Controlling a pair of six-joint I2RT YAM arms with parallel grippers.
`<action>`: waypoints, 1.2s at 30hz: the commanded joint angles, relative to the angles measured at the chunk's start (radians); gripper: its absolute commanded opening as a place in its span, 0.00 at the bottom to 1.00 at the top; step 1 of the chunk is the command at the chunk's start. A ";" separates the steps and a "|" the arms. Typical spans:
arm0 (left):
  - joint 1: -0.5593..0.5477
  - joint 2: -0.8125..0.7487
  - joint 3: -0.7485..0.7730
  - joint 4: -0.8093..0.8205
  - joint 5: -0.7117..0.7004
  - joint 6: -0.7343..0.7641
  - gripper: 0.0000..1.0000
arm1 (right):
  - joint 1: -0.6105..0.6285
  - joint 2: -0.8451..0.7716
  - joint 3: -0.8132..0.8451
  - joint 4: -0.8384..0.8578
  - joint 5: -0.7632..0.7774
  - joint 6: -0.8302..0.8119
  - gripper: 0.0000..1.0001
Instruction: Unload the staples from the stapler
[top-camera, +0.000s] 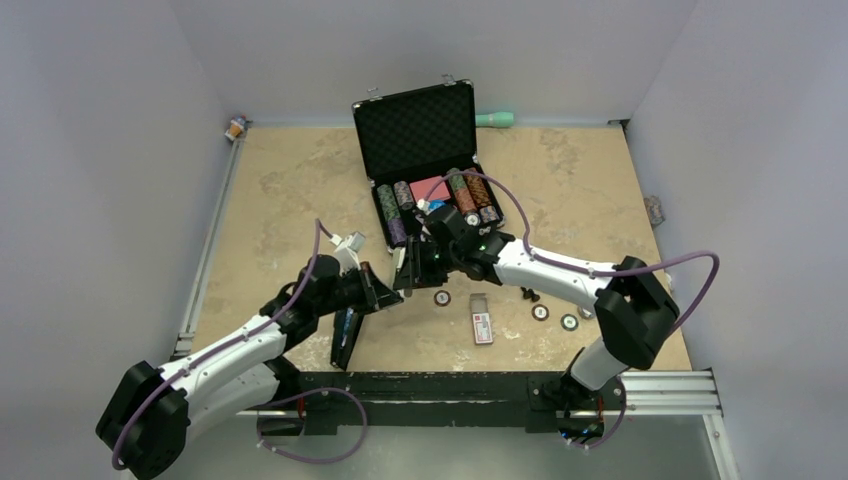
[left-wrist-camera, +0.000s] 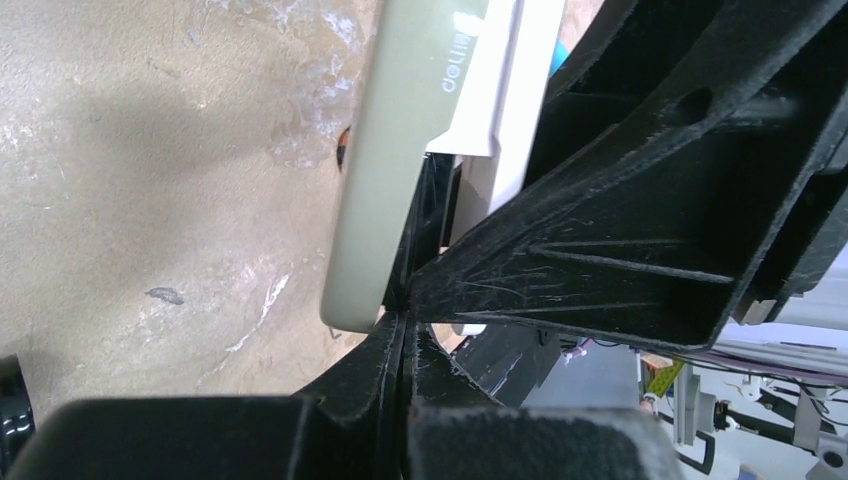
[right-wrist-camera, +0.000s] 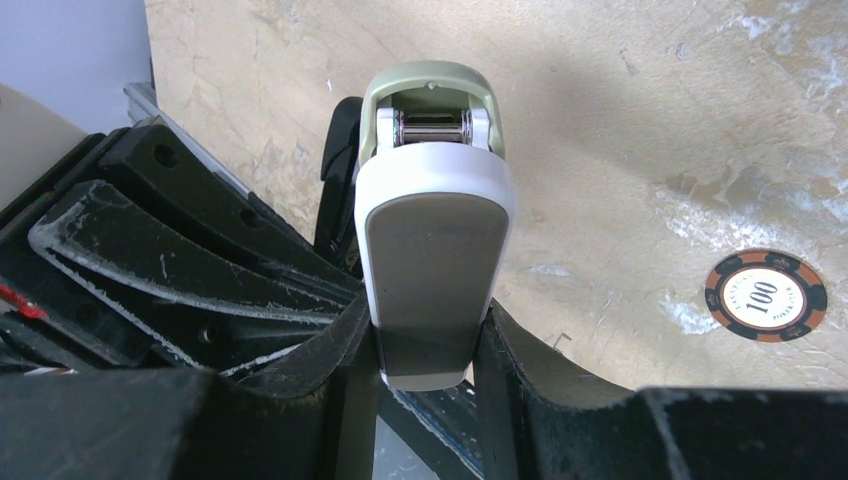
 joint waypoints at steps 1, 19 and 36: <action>0.002 -0.001 0.007 0.008 -0.071 0.044 0.00 | 0.012 -0.073 -0.030 0.011 -0.104 -0.006 0.00; 0.003 0.060 0.012 -0.043 -0.144 0.101 0.00 | 0.014 -0.176 -0.073 0.015 -0.220 0.002 0.00; -0.001 0.140 0.164 -0.171 -0.249 0.189 0.00 | 0.112 -0.082 0.042 -0.099 -0.283 -0.128 0.00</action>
